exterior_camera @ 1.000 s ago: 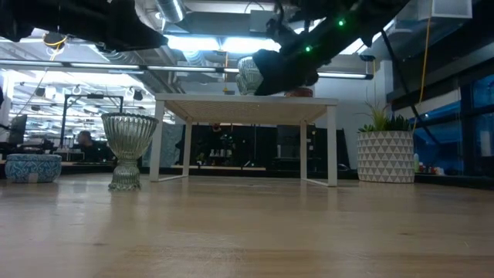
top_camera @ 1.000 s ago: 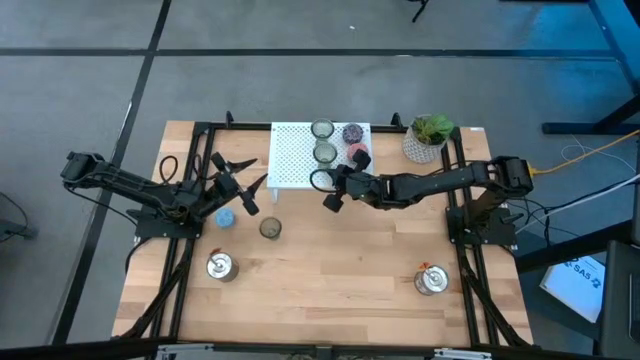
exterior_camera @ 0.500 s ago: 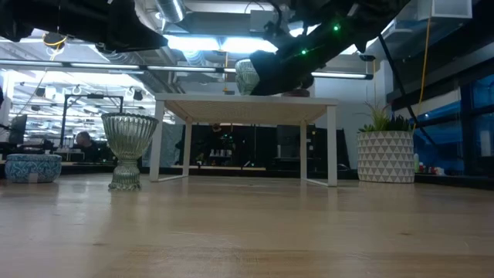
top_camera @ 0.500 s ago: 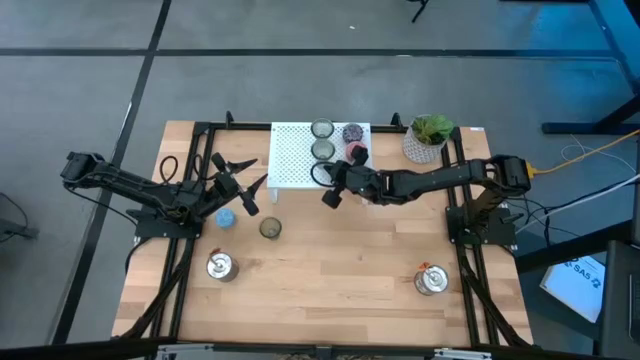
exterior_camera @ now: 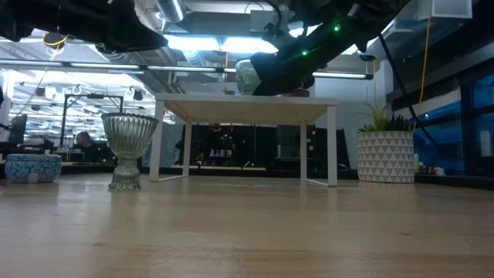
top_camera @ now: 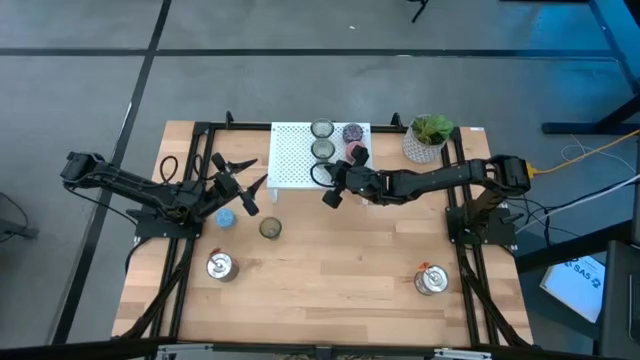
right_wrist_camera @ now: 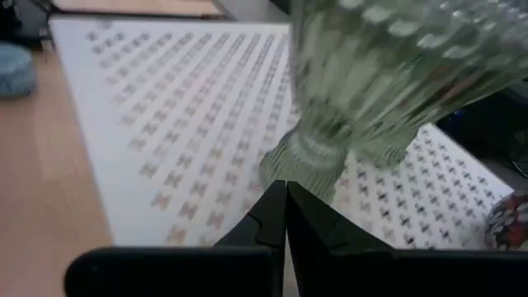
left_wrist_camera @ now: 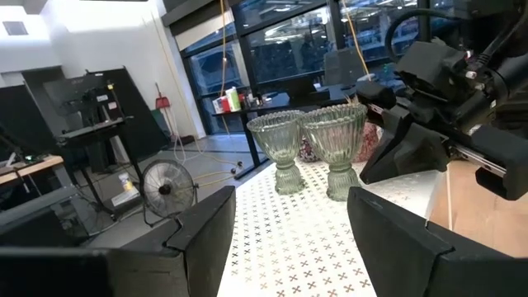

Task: Pick & Place candle stick holders
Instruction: Put the right green glass candle holder on the shelf aligned with the other glass candle holder, then put the green glass candle holder on the shelf aligned with the other glass candle holders

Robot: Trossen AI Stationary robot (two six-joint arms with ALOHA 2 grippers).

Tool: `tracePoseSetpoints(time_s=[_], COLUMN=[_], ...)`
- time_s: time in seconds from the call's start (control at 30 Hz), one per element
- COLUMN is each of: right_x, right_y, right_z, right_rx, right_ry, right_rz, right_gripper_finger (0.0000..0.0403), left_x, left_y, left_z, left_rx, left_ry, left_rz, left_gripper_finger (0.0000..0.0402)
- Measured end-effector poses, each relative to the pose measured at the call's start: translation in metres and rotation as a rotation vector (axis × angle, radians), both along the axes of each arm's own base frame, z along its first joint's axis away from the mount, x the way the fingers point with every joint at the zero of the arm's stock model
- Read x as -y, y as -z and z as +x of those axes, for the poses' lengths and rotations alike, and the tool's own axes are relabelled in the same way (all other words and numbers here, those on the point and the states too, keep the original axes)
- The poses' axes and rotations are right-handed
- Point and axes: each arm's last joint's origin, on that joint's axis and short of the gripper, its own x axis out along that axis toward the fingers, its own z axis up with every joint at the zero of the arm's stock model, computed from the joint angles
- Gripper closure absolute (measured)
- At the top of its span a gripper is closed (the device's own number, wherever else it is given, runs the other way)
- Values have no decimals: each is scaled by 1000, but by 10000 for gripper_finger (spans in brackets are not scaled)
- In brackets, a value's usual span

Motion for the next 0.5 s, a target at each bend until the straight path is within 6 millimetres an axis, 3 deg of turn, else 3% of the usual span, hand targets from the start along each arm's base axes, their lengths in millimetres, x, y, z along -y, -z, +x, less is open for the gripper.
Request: tracePoseSetpoints(time_s=[0.1,0.3,0.5], right_x=[-13,-45,-65], right_y=[-1,-26,-49], right_z=[-5,-24,-48], right_rx=[-44,-60,-67], right_ry=[-39,-212,-392], right_rz=[1,56,177], right_gripper_finger=[389,389,390], left_x=[3,13,30], left_y=[0,0,-16], left_z=[0,-1,7], left_rx=[2,29,-42], left_ry=[30,96,182], left_rz=[-1,-35,-65], left_gripper_finger=[171,171,171])
